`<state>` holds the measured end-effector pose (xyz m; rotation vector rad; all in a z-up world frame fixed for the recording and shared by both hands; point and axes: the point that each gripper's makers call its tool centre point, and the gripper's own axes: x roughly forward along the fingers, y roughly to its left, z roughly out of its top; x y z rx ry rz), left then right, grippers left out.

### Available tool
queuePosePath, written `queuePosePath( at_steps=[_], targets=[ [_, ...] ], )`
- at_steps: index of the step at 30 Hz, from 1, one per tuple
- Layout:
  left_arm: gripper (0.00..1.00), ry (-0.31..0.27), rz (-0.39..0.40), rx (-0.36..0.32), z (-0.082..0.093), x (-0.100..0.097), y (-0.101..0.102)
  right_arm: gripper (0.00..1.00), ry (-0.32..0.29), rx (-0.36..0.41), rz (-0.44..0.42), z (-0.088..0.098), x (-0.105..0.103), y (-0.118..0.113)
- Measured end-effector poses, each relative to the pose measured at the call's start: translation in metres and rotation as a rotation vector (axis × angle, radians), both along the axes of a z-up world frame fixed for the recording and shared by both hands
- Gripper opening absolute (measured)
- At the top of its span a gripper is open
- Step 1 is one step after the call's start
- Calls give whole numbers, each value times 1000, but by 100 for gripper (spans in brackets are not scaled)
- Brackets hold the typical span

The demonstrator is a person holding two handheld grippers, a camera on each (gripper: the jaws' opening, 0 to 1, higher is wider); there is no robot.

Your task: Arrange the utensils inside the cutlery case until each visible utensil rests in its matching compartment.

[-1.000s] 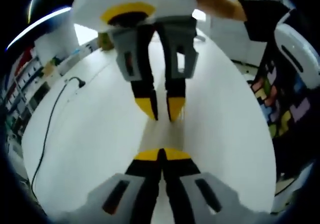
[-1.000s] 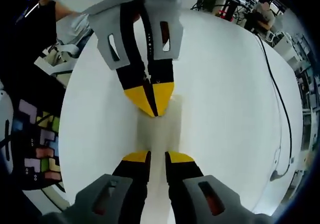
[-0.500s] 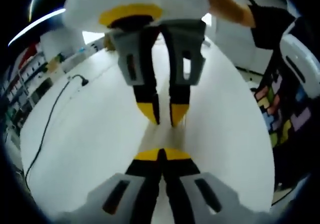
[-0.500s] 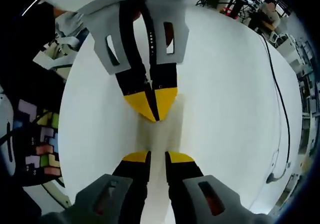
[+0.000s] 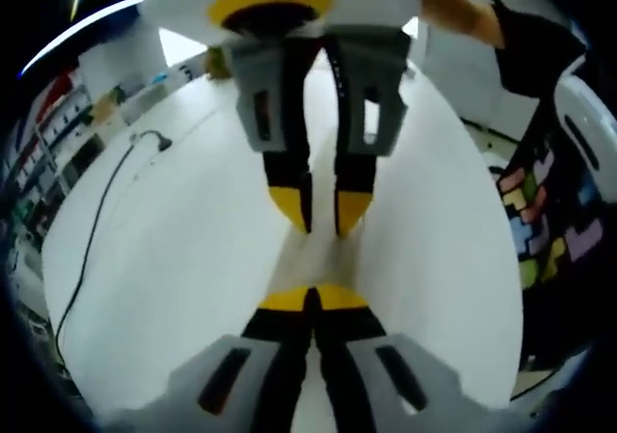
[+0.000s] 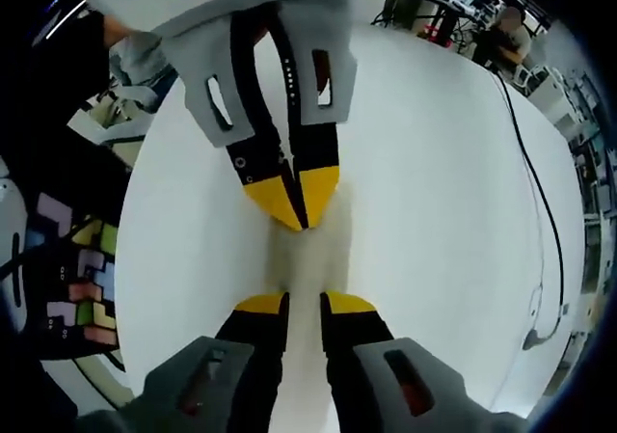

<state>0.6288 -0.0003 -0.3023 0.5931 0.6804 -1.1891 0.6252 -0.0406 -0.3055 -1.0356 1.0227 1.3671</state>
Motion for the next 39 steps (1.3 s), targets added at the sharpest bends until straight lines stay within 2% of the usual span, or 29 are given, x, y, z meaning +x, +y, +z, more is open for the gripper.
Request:
queuePosePath(
  at_steps=[4, 7, 9, 10, 11, 15, 22, 25, 28, 30, 34, 35, 36, 39],
  targets=[
    [1, 1, 7, 9, 0, 0, 2, 14, -27, 50, -25, 17, 1, -15],
    [1, 6, 8, 5, 0, 0, 2, 16, -66, 74, -55, 28, 4, -32],
    [1, 29, 46, 4, 0, 0, 2, 16, -118, 110, -61, 35, 6, -46],
    [1, 6, 22, 16, 0, 0, 1, 16, -118, 118, -83, 36, 5, -52],
    [1, -11, 7, 22, 0, -1, 1, 17, -118, 124, -85, 37, 1, -59],
    [1, -2, 17, 13, 0, -1, 1, 19, -134, 201, -140, 40, -2, -76],
    [1, -3, 12, 1, -1, -1, 2, 29, -163, 265, -236, 34, -6, -114],
    [1, -16, 12, -9, -1, 0, 2, 31, -180, 332, -254, 32, -5, -121],
    [1, 2, 37, -22, 0, 2, 3, 34, -183, 383, -291, 29, -6, -127],
    [5, 2, 66, -48, 1, 4, 3, 38, -185, 409, -318, 26, -5, -131],
    [7, -9, 98, -175, 7, 3, -2, 43, -207, 481, -350, 26, -2, -135],
    [10, -31, 113, -208, 11, 5, -2, 44, -207, 489, -355, 25, -2, -136],
    [14, -77, 111, -245, 16, 7, -1, 45, -209, 497, -359, 23, -2, -138],
    [29, -155, 136, -292, 25, 9, 7, 48, -228, 525, -369, 21, -2, -141]
  ],
)
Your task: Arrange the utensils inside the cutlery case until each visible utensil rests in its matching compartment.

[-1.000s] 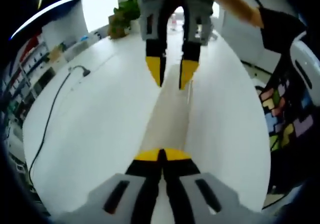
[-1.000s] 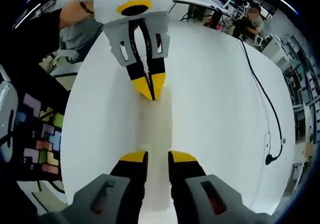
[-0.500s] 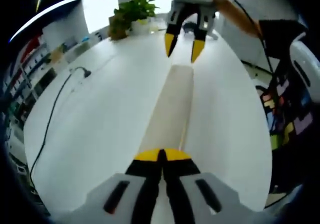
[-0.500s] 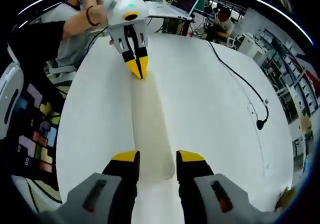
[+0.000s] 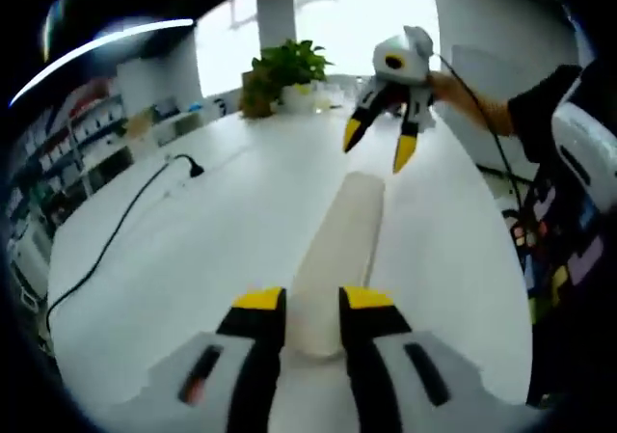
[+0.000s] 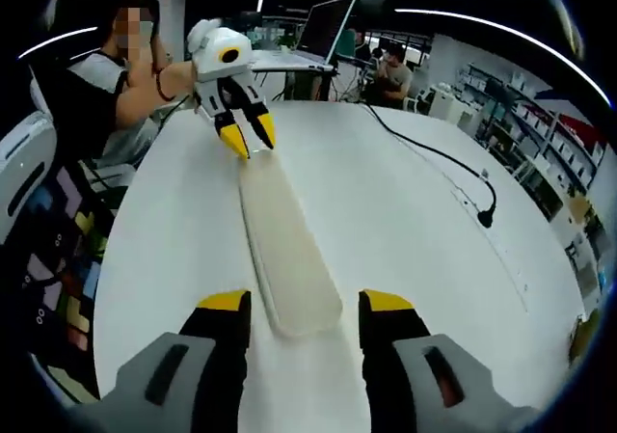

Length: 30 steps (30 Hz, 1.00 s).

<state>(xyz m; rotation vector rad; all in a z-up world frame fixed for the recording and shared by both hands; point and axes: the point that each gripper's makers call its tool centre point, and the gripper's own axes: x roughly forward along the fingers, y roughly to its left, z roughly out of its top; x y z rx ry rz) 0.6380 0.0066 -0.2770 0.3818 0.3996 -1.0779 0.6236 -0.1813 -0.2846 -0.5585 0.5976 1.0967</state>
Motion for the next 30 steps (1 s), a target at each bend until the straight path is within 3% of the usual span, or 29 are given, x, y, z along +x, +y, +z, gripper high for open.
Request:
queuePosePath(
  at_steps=[7, 10, 12, 15, 16, 19, 23, 26, 30],
  targets=[
    [47, -73, 58, -35, 0, -3, 18, 53, -48, 77, -50, -9, 3, -6],
    [48, -60, 86, -56, -7, -2, 22, 54, -29, 113, -83, -15, 1, -8],
    [54, -44, 125, -120, -8, 1, 22, 55, -27, 130, -91, -19, -1, -9],
    [89, -46, 168, -138, -15, 5, 23, 56, -28, 157, -111, -22, -2, -10],
    [91, -58, 169, -142, -16, 5, 23, 56, -29, 165, -113, -23, -3, -10],
    [90, -63, 170, -210, -12, 5, 18, 57, -7, 208, -128, -26, -6, -7],
    [83, -53, 178, -188, -25, 6, 13, 57, -18, 220, -148, -29, -6, -7],
    [84, -39, 193, -202, -29, 7, 11, 57, -25, 231, -154, -29, -8, -7],
    [77, -20, 179, -220, -33, 2, 6, 60, -16, 273, -161, -31, -13, -4]
  ],
)
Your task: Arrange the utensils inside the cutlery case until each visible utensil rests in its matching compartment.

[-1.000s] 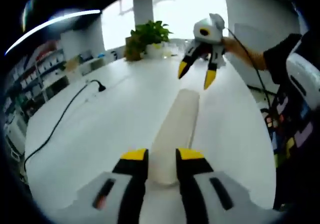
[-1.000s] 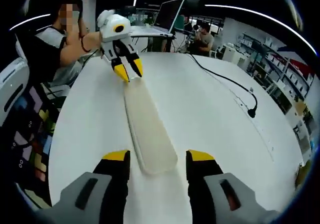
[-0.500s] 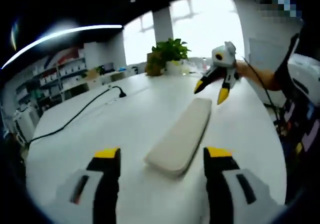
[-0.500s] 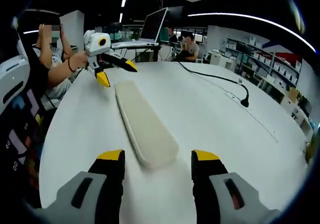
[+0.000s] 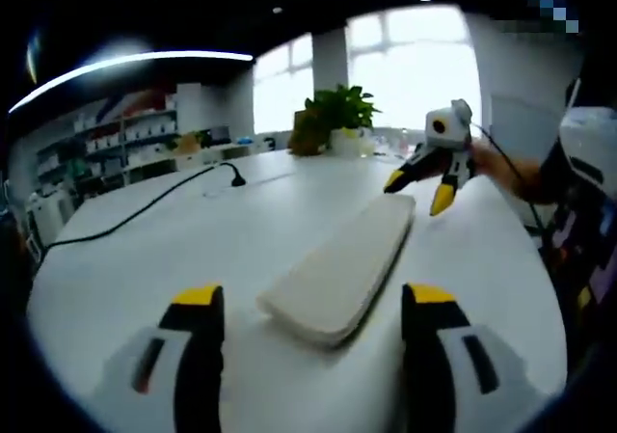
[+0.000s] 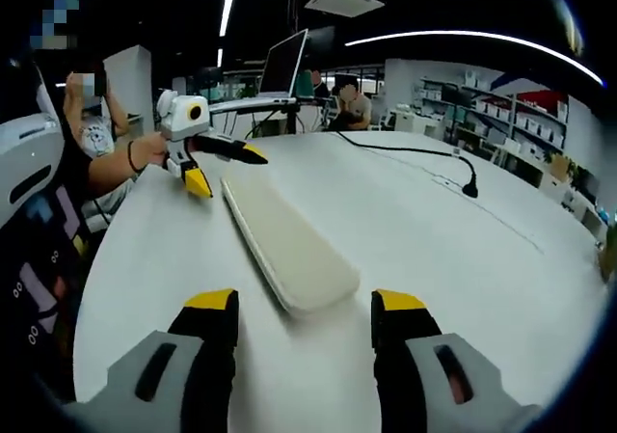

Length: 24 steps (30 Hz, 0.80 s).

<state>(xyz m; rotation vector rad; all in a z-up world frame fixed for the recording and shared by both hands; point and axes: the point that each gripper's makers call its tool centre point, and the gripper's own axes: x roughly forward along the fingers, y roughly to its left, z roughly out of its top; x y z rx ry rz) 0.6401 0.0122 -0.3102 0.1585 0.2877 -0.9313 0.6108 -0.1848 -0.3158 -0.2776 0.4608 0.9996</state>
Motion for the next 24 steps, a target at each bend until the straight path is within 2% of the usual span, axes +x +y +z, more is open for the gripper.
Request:
queuePosePath(
  at_steps=[4, 8, 11, 14, 17, 20, 24],
  targets=[
    [70, 27, 9, -27, -2, -4, -3, 59, -9, 24, -28, 2, 1, 2],
    [67, 64, 27, -79, 0, -5, -2, 51, 1, 55, -54, 2, 1, 3],
    [66, 67, 25, -77, -2, -6, -3, 50, 24, 55, -53, -4, -1, 5],
    [60, 77, 24, -70, -5, -7, -3, 43, -10, 39, -84, -4, 1, 2],
    [57, 78, 37, -77, -7, -6, -2, 43, -5, 47, -84, -5, 3, 4],
    [60, 78, 51, -48, -14, -6, -1, 43, -11, 42, -88, -6, 8, 5],
    [54, 75, 48, -59, -13, -5, -4, 42, -18, 41, -92, -8, 16, 7]
  ],
)
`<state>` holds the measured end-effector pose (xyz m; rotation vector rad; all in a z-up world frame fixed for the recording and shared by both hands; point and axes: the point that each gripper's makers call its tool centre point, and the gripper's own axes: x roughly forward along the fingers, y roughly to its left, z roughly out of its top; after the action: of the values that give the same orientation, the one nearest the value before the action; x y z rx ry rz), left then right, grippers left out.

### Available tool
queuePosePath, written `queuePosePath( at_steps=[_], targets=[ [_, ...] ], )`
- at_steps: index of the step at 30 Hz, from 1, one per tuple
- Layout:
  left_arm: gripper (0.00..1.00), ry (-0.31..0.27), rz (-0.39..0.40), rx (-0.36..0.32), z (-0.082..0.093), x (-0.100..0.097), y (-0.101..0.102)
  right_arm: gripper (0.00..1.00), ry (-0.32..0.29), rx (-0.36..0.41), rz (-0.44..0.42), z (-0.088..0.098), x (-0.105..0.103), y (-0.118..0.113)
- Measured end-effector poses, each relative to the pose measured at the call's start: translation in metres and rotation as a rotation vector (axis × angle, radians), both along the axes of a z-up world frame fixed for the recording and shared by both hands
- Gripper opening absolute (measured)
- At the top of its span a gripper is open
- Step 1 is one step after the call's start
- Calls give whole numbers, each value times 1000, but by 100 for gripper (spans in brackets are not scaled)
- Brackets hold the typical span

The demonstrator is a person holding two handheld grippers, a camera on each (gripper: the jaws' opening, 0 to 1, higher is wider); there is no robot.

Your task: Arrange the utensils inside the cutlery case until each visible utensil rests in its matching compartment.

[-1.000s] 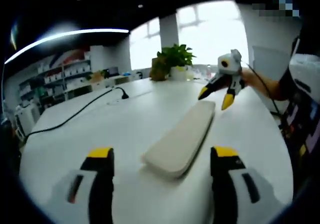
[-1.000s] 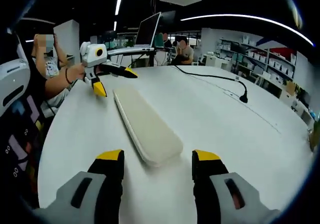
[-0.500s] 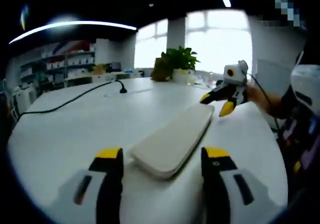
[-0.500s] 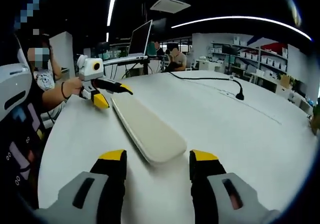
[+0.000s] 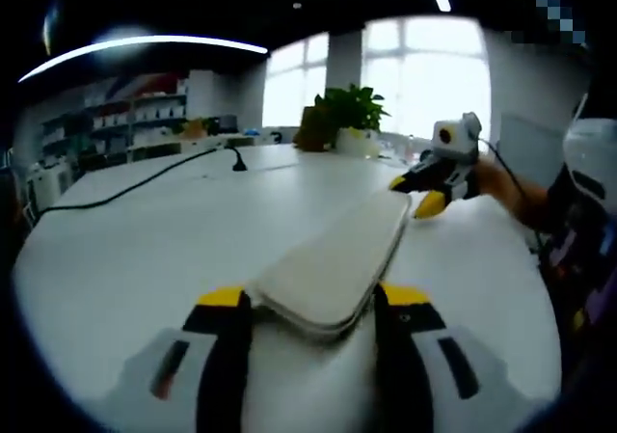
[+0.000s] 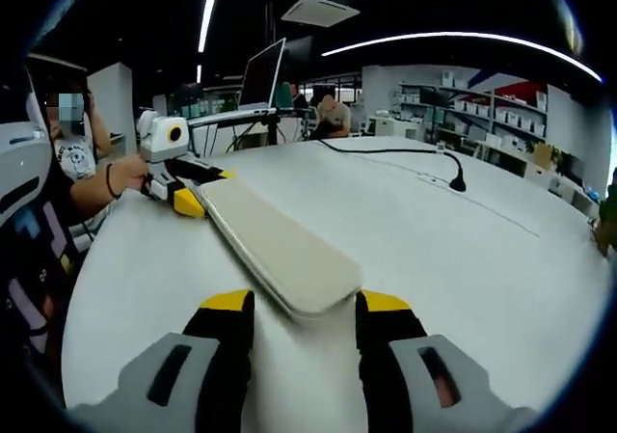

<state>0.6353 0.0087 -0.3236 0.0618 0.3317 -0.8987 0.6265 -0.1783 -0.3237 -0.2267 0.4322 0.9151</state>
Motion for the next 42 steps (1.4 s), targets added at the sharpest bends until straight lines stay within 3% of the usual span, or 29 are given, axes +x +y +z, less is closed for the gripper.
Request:
queuePosePath(
  at_steps=[5, 11, 12, 13, 15, 18, 25, 42],
  targets=[
    [52, -10, 4, 0, 0, 3, 2, 35, -4, -42, 21, -7, 8, -4],
    [50, 8, 2, -9, 1, 3, 5, 34, 27, -7, 10, -7, 5, -2],
    [46, 10, 1, -8, 2, 3, 5, 33, 28, -7, 9, -7, 4, -1],
    [46, 49, 40, 9, -5, 3, 11, 33, 31, 23, 18, -4, 3, 3],
    [46, 9, 10, -3, 2, 6, 6, 28, 35, 38, 6, -4, 3, 1],
    [46, 12, 20, -18, 3, 7, 7, 24, 50, 114, -4, 1, 2, 2],
    [46, 20, 17, -31, 5, 7, 2, 24, 24, 112, 3, 7, -1, -1],
    [47, -23, -55, 26, 22, 33, -36, 25, -11, 67, -47, 15, 9, -35]
  ],
)
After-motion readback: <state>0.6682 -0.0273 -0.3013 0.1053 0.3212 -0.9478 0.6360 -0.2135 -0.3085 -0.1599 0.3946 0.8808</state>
